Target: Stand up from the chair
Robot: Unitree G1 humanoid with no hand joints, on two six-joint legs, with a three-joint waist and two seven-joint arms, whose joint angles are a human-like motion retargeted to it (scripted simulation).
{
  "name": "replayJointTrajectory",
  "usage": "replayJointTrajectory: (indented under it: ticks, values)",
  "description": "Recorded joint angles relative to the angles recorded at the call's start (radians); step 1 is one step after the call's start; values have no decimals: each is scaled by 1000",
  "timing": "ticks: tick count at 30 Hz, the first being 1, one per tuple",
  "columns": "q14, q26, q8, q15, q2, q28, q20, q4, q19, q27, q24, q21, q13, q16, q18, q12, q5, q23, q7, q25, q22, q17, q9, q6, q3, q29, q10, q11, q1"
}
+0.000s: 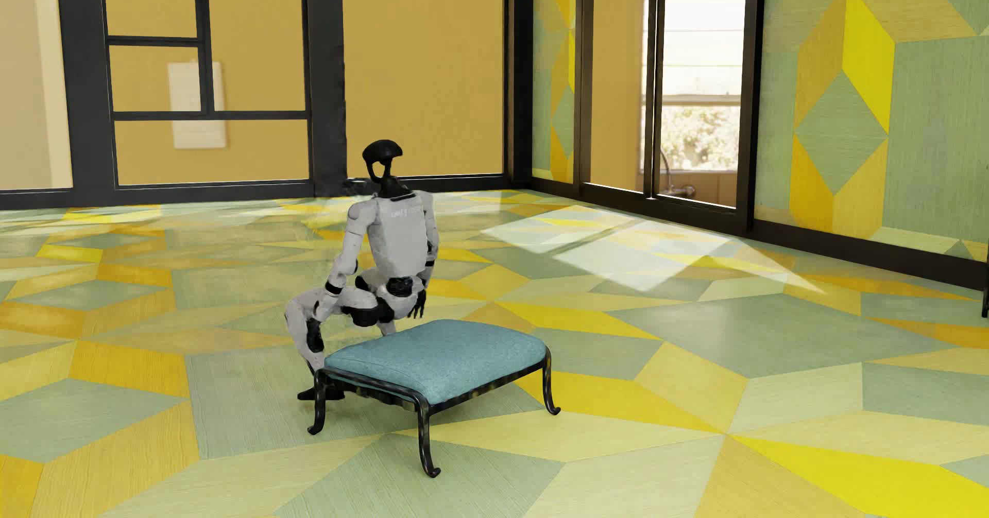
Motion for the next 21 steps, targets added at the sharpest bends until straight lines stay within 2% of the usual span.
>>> replayJointTrajectory:
  ticks: [1,2,3,4,5,7,8,9,12,13,15,17,18,19,21]
  values:
    - [-1,-14,-1,-1,2,-89,2,-1,0,-16,60,11,26,-2,1,30,-3,23,1,-67,50,17,-1,-1,0,62,-1,1,2]
    - [-1,-36,-1,0,4,-146,12,1,1,-22,114,5,61,-4,2,79,-4,32,1,-81,57,31,-2,-1,0,84,-1,1,4]
    - [-2,-49,-1,0,5,-159,31,3,2,-16,138,-14,98,-7,3,132,-6,32,3,-53,47,40,0,-2,-1,58,-1,0,5]
    - [-3,-41,-3,3,7,-157,46,6,1,15,127,-37,132,-14,4,183,-7,23,5,19,29,43,5,-3,-1,17,-1,0,8]
    - [-3,-48,-4,4,9,-146,66,6,1,9,106,-62,156,-23,3,222,-10,2,7,55,17,39,12,-3,-2,-7,-2,-1,11]
    - [-4,-58,-3,10,10,-135,96,9,11,-20,85,-73,173,-40,3,277,-16,-61,5,44,-20,17,22,0,-2,-4,-2,-4,11]
    - [-3,-64,-3,12,11,-141,108,11,16,-30,71,-75,175,-43,3,288,-19,-88,4,55,-41,4,26,1,0,1,-2,-5,10]
    - [-1,-58,-3,14,8,-130,118,10,18,-26,45,-86,183,-39,2,296,-21,-130,2,90,-83,-8,29,1,1,-22,-1,-4,6]
    - [6,-71,3,14,-9,35,133,5,24,-42,-36,-146,223,41,-2,322,-26,-425,-3,239,-411,-66,40,0,5,-192,0,0,-14]
    - [7,-76,5,15,-17,118,124,2,25,-54,-61,-157,226,70,-3,313,-28,-564,-4,269,-546,-94,47,1,4,-253,1,2,-21]
    - [8,-130,13,17,-34,279,82,0,32,-116,-29,-158,193,136,-9,250,-30,-820,-6,288,-792,-163,63,8,4,-377,2,5,-36]
    - [6,-170,18,16,-61,402,-30,-3,37,-170,22,-115,106,228,-17,116,-33,-1015,-8,272,-959,-255,81,13,3,-472,4,10,-58]
    - [5,-186,21,15,-77,389,-106,-2,41,-182,53,-71,41,285,-24,35,-37,-1086,-11,244,-1017,-316,88,17,1,-435,7,14,-74]
    - [3,-210,22,14,-92,339,-203,1,44,-200,87,4,-48,347,-30,-69,-36,-1138,-13,213,-1056,-383,100,18,0,-359,8,16,-87]
    - [1,-291,26,9,-129,144,-451,2,51,-251,143,216,-277,437,-41,-326,-42,-1202,-17,157,-1089,-494,125,22,-1,-152,11,23,-120]
